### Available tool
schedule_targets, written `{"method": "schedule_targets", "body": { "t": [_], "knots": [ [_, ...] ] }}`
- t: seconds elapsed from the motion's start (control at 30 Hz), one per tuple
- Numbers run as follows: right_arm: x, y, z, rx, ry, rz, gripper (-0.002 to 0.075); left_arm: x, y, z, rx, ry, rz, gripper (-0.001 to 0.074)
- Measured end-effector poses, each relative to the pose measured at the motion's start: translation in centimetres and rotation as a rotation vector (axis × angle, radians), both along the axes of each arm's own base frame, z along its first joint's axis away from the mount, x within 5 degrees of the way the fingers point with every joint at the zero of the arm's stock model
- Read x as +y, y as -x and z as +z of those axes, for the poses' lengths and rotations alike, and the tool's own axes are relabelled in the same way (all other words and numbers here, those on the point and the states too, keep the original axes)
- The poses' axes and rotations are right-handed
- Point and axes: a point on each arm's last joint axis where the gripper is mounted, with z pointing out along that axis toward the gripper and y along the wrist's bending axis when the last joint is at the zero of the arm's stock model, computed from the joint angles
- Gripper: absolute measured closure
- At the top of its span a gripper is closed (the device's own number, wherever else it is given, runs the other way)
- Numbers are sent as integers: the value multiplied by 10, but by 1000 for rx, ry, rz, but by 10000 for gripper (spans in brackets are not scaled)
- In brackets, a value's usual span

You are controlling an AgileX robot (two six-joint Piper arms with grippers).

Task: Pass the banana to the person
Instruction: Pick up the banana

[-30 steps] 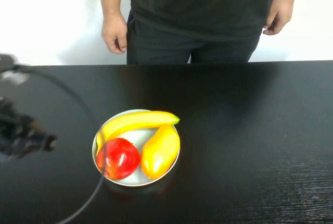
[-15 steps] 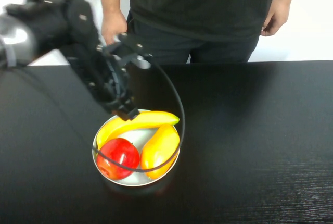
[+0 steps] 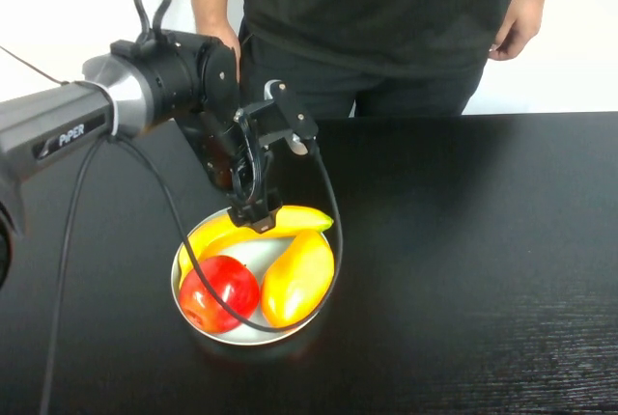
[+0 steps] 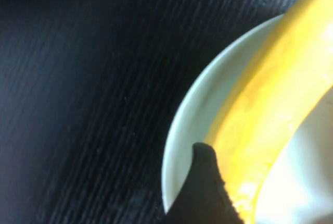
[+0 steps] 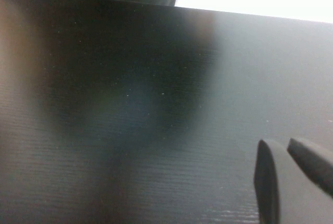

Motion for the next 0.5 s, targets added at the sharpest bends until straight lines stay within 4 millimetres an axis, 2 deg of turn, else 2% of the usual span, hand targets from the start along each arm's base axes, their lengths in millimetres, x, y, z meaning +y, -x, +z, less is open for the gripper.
{"method": "schedule_targets", "body": {
  "t": [0.17,0.5],
  "knots": [
    [0,0,0,0,0,0,733,-1,-5,-9,-28,-16,-33,234],
    [0,0,0,0,0,0,733,-2,-14,-33,-59,-55,-55,231]
  ]
}}
